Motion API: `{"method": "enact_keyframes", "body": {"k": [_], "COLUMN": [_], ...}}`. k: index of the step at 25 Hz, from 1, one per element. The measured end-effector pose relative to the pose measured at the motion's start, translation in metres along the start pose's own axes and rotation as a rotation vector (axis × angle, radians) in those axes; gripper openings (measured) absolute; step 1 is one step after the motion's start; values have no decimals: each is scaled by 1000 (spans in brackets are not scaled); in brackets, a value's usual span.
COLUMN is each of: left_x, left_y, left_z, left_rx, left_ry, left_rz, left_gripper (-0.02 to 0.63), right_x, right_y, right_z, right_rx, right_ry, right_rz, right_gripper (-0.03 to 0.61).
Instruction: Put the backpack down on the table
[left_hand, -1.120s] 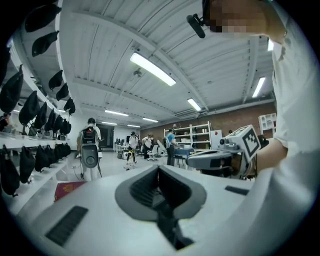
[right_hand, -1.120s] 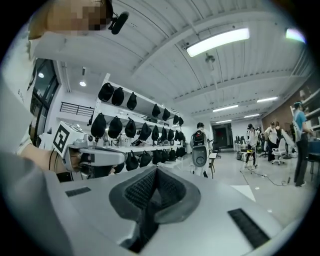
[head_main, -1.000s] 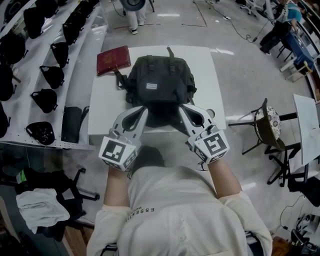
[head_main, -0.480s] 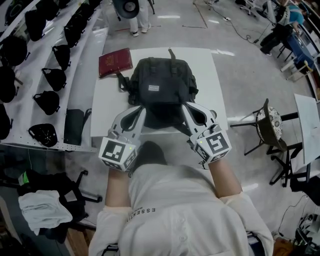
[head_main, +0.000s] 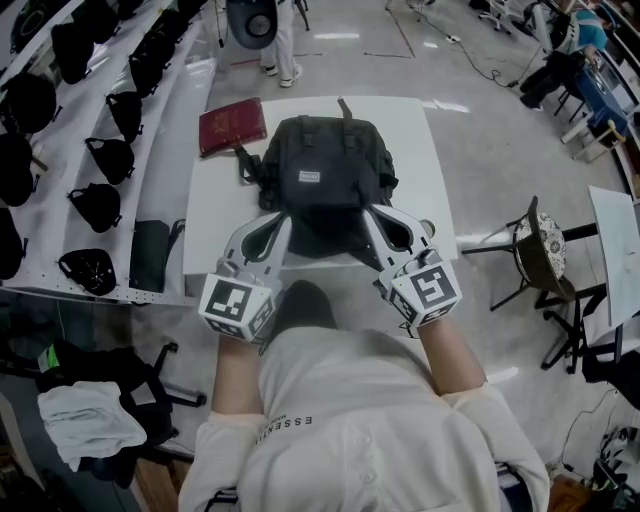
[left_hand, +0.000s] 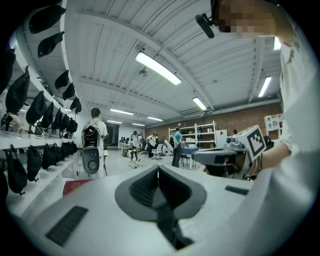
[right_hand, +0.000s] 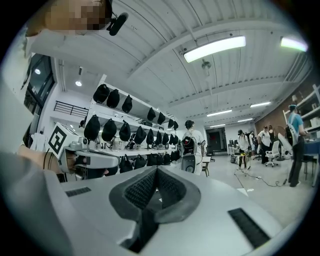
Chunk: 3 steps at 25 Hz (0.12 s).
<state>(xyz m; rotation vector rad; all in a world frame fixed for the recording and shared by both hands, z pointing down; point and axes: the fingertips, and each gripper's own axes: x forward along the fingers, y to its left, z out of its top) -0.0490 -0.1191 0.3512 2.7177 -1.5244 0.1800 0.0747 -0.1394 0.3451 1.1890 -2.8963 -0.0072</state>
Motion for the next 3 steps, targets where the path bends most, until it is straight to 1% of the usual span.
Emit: {"method": "enact_keyframes", "body": {"k": [3], "left_x": [-1], "left_y": [0], "left_z": [-2], "left_rx": [0], "left_ry": [7], "left_rz": [4], "left_gripper": [3], "right_x": [0], "right_y": [2], "right_z": [0], "right_rx": [-1], "right_ry": [1], "right_rz": [6], "right_gripper": [14]}}
